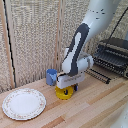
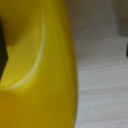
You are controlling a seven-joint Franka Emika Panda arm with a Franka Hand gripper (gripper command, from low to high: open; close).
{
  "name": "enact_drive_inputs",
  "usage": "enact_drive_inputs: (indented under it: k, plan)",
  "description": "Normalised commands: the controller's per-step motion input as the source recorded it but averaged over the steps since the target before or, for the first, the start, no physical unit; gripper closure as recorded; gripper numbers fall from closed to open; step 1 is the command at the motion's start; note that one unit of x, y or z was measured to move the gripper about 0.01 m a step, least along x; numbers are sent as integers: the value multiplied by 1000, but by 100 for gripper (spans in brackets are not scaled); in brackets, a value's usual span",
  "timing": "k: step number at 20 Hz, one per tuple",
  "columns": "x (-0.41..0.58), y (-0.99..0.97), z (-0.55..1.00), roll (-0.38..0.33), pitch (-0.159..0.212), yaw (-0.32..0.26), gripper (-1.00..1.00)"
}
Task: Notice the yellow vessel located before you. Bring your fastener close to the yellow vessel and smoothly hold it. Transfer the yellow vessel above the white plating and let go of your hold on it, then set the vessel on the plating.
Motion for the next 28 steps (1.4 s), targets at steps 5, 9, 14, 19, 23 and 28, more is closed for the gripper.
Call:
enact_drive_inputs:
  k: [5, 9, 14, 19, 23, 28]
  plan:
    - [-29, 69, -17, -28, -16, 7, 100]
    - [0, 147, 6, 0, -50, 0, 100]
    - [0, 226, 238, 16, -30, 21, 100]
    - [1, 231, 638, 56, -1, 33, 100]
    - [111, 325, 849, 52, 0, 6, 100]
    - [267, 358, 852, 59, 12, 0, 100]
